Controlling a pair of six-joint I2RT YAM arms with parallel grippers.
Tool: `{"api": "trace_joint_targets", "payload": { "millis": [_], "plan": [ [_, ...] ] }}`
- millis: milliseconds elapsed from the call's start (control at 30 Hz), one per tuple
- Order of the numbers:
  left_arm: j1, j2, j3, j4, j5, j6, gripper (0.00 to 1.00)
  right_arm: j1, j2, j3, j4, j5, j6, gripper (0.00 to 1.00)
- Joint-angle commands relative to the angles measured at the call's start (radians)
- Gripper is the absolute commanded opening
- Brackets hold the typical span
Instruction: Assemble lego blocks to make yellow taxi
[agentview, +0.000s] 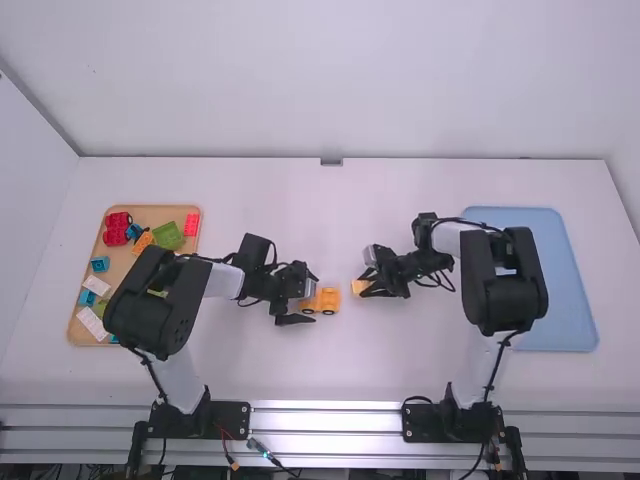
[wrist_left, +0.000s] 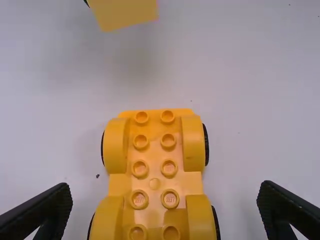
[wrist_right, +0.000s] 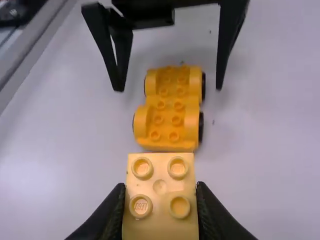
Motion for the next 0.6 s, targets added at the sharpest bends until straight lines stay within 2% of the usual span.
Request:
{"api": "trace_joint_targets", "payload": {
  "millis": [0,133,300,567],
  "plan": [
    [0.010,0.008,0.014,-0.003,0.021,0.014,0.99,0.002,-0.013,0.012,-0.004,-0.077,0.002,0.14],
    [0.010,0.008,0.014,-0.003,0.023,0.014,0.99,0.000,-0.069,-0.007,0.050,-0.087,0.059,0.13],
    [0.010,0.008,0.014,0.008,0.043,0.014,0.99,0.060,-0.200,-0.106,0.380,0.085,0.462,0.12],
    [0.010,0.008,0.014,0.008,0.055,0.015,0.99,0.163,-0.320,-0.306,0.673,0.160,0.633,0.08]
  ]
}}
